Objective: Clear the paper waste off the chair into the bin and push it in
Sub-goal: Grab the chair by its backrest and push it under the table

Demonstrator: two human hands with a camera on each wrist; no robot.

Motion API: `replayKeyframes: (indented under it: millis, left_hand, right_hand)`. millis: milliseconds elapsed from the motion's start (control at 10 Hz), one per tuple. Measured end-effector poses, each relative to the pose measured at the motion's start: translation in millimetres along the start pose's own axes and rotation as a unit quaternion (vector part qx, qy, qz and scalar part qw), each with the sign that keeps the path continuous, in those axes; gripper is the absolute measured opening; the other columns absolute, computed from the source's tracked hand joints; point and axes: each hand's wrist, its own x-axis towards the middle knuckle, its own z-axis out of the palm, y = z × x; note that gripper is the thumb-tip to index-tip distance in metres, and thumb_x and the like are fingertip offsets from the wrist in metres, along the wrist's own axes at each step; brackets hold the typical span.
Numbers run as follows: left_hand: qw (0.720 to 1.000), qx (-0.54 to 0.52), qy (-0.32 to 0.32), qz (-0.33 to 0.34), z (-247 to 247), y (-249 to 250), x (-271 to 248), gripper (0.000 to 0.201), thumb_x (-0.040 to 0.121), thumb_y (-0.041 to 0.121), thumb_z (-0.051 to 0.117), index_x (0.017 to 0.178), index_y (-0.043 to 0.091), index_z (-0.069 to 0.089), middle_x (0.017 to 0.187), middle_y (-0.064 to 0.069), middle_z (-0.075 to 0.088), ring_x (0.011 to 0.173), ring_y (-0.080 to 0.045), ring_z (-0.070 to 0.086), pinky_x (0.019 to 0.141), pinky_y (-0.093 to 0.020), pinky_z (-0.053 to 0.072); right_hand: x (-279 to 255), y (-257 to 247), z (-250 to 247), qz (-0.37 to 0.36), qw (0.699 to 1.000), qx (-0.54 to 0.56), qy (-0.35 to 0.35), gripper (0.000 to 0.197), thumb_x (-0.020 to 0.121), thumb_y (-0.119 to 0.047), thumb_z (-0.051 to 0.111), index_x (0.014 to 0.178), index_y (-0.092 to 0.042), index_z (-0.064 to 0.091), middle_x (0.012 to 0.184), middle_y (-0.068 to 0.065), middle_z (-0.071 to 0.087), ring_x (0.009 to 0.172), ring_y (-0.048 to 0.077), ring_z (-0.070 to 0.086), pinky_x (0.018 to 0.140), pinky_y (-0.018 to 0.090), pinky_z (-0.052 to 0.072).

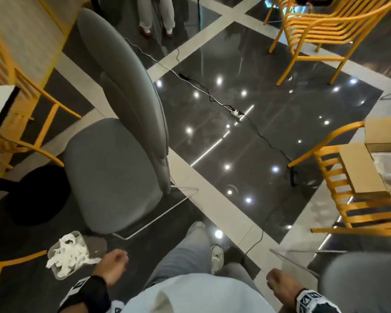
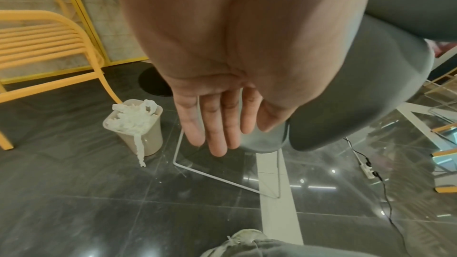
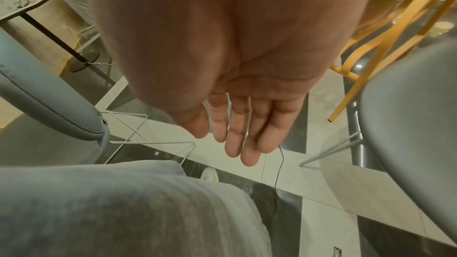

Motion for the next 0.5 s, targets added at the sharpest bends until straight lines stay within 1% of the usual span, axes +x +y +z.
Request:
replayKeyframes:
  millis: [100,200,300,400,500]
  left_hand:
    - [1.0,-0.019,0.0,-0.002,16.2,28.3,25.1,0.022,0.092,0.002,0.057,0.076,0.014,0.066,0.081,-0.015,0.071,0.077,-0.029,0.068,0.081,-0.047,0.057]
    - [0.999,-0.051,-0.001,-0.015,35.3,64.5,46.1,0.03,0.094,-0.002,0.054,0.07,0.016,0.061,0.072,-0.013,0.063,0.071,-0.024,0.059,0.074,-0.044,0.055]
    - [0.995,-0.097,-0.002,-0.032,48.2,101.9,65.3,0.025,0.095,-0.002,0.055,0.078,0.014,0.064,0.082,-0.018,0.066,0.082,-0.031,0.066,0.083,-0.045,0.054]
    - [0.989,-0.131,0.069,-0.023,33.6,163.8,54.5,0.017,0.098,0.008,0.057,0.112,0.006,0.067,0.111,-0.02,0.07,0.109,-0.036,0.065,0.098,-0.04,0.046]
    - [0.969,-0.184,0.163,0.032,6.8,231.7,27.7,0.024,0.103,0.016,0.051,0.121,0.008,0.064,0.114,-0.009,0.067,0.105,-0.024,0.061,0.093,-0.032,0.041]
  right_hand:
    - [6.4,-13.1,-41.3,-0.024,0.997,-0.071,0.008,0.02,0.094,-0.037,0.046,0.076,-0.03,0.049,0.086,-0.013,0.056,0.081,0.008,0.052,0.078,0.019,0.045]
    - [18.7,-19.5,-82.4,-0.035,0.995,-0.09,0.022,0.011,0.099,-0.032,0.045,0.094,-0.027,0.053,0.092,-0.008,0.056,0.085,0.01,0.051,0.08,0.021,0.042]
    - [38.8,-31.2,-117.8,-0.076,0.981,-0.169,0.051,0.008,0.102,-0.031,0.042,0.1,-0.026,0.049,0.093,-0.006,0.053,0.087,0.012,0.049,0.076,0.02,0.036]
    - [84.3,26.8,-534.0,-0.076,0.971,-0.199,0.109,0.013,0.1,-0.023,0.043,0.106,-0.024,0.054,0.102,-0.005,0.06,0.093,0.014,0.056,0.08,0.02,0.04]
    - [74.0,7.7,-301.9,-0.108,0.909,-0.4,-0.034,0.024,0.096,-0.015,0.042,0.113,-0.022,0.057,0.111,-0.002,0.064,0.102,0.016,0.061,0.086,0.021,0.042]
